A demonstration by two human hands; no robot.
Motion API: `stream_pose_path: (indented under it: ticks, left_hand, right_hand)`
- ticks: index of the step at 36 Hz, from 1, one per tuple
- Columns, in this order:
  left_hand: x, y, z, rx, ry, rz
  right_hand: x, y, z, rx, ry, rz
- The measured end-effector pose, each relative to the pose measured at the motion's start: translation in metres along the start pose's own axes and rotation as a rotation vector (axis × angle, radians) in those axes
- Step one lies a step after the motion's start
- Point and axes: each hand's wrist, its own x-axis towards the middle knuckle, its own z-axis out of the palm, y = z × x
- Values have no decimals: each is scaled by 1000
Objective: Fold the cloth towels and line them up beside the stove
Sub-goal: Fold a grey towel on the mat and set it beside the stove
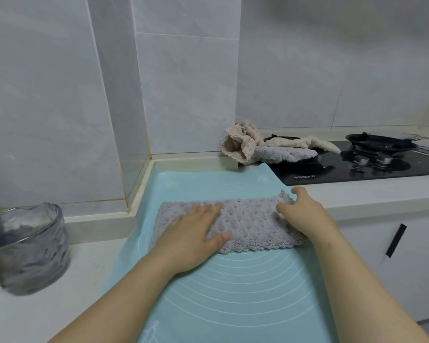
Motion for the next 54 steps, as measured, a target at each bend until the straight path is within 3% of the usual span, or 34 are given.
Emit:
stream_pose_path:
  ticks: [3,8,11,13,16,19,22,25,28,30,33,41,43,48,50,54]
  left_hand:
    - [0,0,2,141,-166,-10]
    - [1,2,1,160,-206,-24]
    - [1,0,1,109,-125,-31]
    - [0,-1,-2,27,56,-22]
    - [0,-2,-15,-402,282,-96]
    - [3,-4,-28,-1111,316,-287]
    - [-1,-12,-38,-1552,310,-408]
    - [-8,-20,-42,-1752,260,-476]
    - [-12,-19,-45,-1802,189,-465]
    - [-10,-17,-45,-1785,199,-458]
    - [-6,-20,-37,-1577,223,-436]
    - [-9,-30,-48,-1386,387,-452]
    - [-10,-35,-47,-1196,411,-497]
    - [-20,-39,-50,-382,324,-532]
    - [-23,-36,-52,-148,361,-529]
    - [-19,-21,-46,-139,581,-355]
  right_hand:
    - [1,0,-1,58,-10,22]
    - [-1,-2,-3,198,-1,-5]
    - [-1,-6,-10,365,25,-20]
    - [-4,-14,-16,549,5,6]
    - [-11,-30,-20,775,-70,17]
    - [-18,-55,-16,874,-168,-39]
    - [-27,-83,-8,977,-305,-110]
    - [-38,-101,3,1037,-477,-180]
    - [-41,-99,17,1085,-458,-159]
    - [-39,-94,24,1033,-347,-132]
    - [-36,-85,29,915,-216,-135]
    - [-38,-81,30,710,-155,-256]
    - [-37,-80,34,593,-145,-299]
    - [-35,-76,44,190,-134,-365]
    - [-39,-78,46,96,-76,-420]
    - [-46,-87,51,-42,-4,-541]
